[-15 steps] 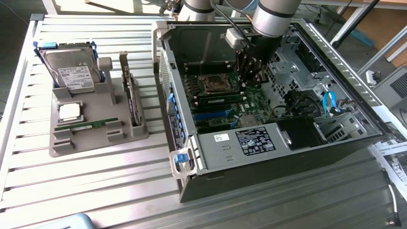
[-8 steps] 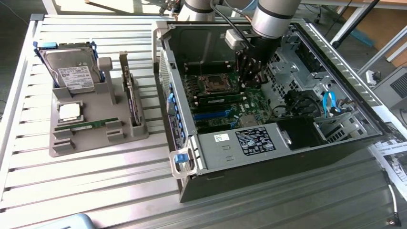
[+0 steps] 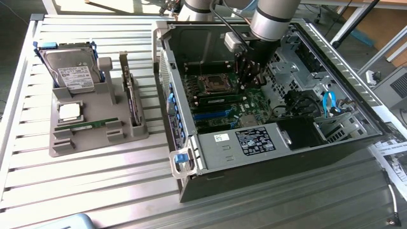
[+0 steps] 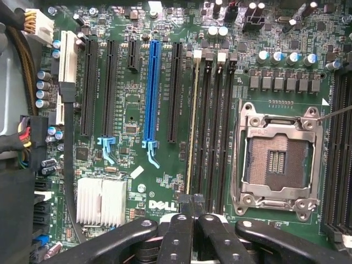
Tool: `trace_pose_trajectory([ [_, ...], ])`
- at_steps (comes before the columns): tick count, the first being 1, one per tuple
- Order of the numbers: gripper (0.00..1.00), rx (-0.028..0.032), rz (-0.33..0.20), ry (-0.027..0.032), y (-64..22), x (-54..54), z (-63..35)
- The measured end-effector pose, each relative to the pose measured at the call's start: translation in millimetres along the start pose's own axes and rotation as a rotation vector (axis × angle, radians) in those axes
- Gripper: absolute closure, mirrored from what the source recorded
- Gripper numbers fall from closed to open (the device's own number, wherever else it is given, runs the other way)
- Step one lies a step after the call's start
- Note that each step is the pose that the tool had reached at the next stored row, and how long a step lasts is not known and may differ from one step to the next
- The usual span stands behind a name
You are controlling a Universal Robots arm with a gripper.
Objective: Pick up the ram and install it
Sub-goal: 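Press down the ram until it locks into place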
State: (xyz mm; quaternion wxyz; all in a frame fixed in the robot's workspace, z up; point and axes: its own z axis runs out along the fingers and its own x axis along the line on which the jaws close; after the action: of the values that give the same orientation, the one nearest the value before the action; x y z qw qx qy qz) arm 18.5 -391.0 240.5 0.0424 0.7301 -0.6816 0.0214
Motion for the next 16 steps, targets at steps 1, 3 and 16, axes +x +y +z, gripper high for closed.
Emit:
trace_pose_trajectory([
  [1, 0.89, 0.0, 0.0, 0.0, 0.0, -0.1, 1.4],
  [3, 0.89, 0.0, 0.0, 0.0, -0.1, -0.2, 2.7],
  [16, 0.89, -0.0002, 0.0, 0.0003, -0.4, -1.2, 13.8],
])
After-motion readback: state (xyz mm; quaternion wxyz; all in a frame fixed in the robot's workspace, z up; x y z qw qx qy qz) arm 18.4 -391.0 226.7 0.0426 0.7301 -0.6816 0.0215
